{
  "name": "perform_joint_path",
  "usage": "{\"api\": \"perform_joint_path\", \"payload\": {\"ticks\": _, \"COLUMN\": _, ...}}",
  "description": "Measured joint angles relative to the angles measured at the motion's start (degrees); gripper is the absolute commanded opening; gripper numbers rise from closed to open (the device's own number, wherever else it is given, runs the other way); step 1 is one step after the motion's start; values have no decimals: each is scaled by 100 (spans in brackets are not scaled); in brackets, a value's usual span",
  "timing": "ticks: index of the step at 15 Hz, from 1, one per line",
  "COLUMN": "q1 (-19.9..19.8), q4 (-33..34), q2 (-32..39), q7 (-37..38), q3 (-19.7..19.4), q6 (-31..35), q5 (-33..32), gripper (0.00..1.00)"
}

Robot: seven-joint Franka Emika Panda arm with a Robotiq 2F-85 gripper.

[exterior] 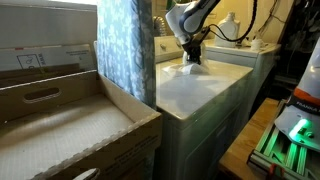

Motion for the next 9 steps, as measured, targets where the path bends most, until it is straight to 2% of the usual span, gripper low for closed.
{"api": "perform_joint_path", "payload": {"ticks": 2, "q1": 22, "q4": 129, "q2": 107, "q7": -107, "q3": 10, "q6": 2, "q5": 129, "gripper": 58}}
{"api": "perform_joint_path", "payload": {"ticks": 7, "q1": 20, "q4": 349, "q2": 155, "q7": -872, "q3": 20, "q6": 15, "q5": 1049, "gripper": 95}}
{"api": "perform_joint_path", "payload": {"ticks": 9, "q1": 17, "q4": 391, "q2": 153, "q7": -1277, "q3": 33, "q6": 14, "q5": 1410, "gripper": 100}}
